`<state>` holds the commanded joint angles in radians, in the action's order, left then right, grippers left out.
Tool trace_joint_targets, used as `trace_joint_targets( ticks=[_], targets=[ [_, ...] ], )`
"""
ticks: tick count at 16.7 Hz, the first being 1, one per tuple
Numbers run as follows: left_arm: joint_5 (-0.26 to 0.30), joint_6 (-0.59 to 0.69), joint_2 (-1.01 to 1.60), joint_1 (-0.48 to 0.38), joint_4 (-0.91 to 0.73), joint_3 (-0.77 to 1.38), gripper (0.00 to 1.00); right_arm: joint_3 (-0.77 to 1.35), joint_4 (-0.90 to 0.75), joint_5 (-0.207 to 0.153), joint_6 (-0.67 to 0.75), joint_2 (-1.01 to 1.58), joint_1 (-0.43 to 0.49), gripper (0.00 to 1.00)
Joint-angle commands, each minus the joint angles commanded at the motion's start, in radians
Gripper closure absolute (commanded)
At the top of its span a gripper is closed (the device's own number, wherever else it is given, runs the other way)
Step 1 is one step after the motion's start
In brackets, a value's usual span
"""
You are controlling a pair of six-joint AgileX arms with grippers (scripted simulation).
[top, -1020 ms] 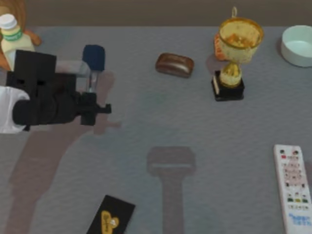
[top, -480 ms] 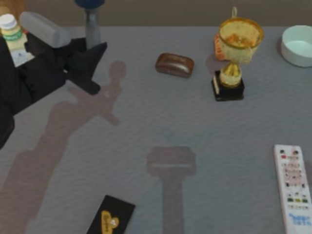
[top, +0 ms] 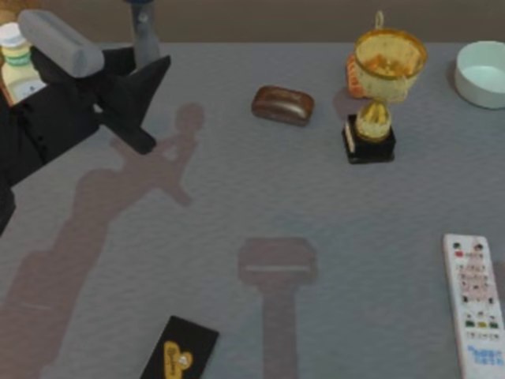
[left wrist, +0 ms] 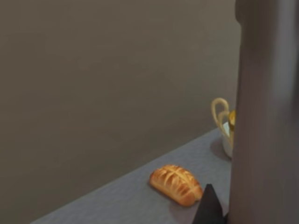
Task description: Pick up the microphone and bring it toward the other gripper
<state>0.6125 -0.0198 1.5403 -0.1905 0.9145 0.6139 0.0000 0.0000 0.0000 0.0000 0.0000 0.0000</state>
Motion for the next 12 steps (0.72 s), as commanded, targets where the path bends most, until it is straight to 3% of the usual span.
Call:
trace_joint_targets(
  ticks=[2, 4, 12],
  targets=[
    [-0.015, 0.000, 0.005, -0.015, 0.004, 0.005, 1.00, 0.000, 0.000, 0.000, 0.000, 0.000, 0.000, 0.00],
    [-0.069, 0.000, 0.020, -0.069, 0.016, 0.019, 1.00, 0.000, 0.000, 0.000, 0.000, 0.000, 0.000, 0.00],
    [-0.419, 0.001, 0.087, -0.402, 0.071, 0.094, 1.00, 0.000, 0.000, 0.000, 0.000, 0.000, 0.000, 0.00]
  ],
)
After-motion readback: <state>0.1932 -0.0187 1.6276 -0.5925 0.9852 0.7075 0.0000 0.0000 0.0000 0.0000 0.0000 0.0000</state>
